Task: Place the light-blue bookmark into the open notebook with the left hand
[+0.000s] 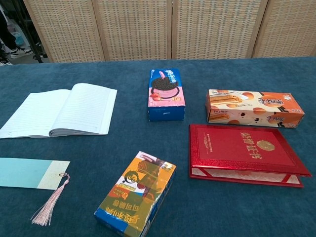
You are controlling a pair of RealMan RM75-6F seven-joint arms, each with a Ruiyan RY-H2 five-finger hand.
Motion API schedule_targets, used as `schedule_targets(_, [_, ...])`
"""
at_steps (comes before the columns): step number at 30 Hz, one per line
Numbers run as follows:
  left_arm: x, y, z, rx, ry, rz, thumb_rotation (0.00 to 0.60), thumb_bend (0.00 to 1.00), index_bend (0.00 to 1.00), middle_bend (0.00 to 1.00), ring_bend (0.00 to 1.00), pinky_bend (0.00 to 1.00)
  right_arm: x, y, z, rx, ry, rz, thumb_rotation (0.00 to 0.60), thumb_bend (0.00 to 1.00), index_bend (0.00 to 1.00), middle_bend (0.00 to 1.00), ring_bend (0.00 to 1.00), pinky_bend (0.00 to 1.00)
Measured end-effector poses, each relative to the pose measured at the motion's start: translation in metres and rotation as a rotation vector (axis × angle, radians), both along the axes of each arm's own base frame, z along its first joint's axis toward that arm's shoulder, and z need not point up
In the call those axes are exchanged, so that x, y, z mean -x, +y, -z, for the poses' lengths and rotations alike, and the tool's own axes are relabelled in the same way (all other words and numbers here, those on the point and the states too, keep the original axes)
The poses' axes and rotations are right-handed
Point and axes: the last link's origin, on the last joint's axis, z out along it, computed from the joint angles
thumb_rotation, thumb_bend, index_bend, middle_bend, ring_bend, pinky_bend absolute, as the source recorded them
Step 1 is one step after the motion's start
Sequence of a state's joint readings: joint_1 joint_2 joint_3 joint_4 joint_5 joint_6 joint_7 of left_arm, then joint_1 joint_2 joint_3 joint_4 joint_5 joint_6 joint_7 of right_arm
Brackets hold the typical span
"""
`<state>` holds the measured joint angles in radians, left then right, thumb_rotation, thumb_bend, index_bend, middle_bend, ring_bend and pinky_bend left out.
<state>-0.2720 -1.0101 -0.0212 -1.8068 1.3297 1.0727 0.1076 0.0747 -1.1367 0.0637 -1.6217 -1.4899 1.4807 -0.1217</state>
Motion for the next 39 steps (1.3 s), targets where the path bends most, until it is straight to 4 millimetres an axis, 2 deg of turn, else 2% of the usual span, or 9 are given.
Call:
schedule_targets(16, [-0.002, 0.022, 0.013, 0.094, 0.099, 0.003, 0.600, 0.03, 0.26, 0.00, 0.00, 0.00, 0.001, 0.001, -0.003, 0.013, -0.017, 0.001, 0.600, 0.00, 0.00, 0.00, 0.00, 0.00])
schedule_targets(30, [-0.011, 0.024, 0.050, 0.168, 0.187, 0.043, 0.600, 0.05, 0.26, 0.00, 0.00, 0.00, 0.001, 0.001, -0.008, 0.028, -0.043, 0.003, 0.600, 0.00, 0.00, 0.00, 0.00, 0.00])
schedule_targets(39, [-0.013, 0.027, 0.065, 0.181, 0.227, 0.049, 0.600, 0.08, 0.26, 0.00, 0.00, 0.00, 0.001, 0.000, -0.010, 0.035, -0.062, -0.001, 0.600, 0.00, 0.00, 0.00, 0.00, 0.00])
